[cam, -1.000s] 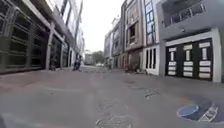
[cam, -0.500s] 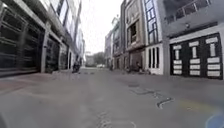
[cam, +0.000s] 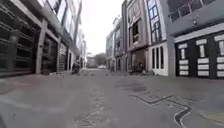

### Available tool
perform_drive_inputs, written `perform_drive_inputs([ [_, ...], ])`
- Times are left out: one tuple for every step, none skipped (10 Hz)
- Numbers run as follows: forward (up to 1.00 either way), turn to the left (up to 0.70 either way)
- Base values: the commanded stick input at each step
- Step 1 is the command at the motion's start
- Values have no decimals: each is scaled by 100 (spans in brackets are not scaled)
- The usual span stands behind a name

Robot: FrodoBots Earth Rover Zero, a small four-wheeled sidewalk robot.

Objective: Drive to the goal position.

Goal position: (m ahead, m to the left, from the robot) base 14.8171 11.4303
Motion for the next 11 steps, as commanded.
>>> perform_drive_inputs([
  [100,6],
  [100,6],
  [100,6],
  [100,6],
  [100,6],
  [100,-18],
  [100,-34],
  [100,-16],
  [100,6],
  [100,6],
  [100,6],
])
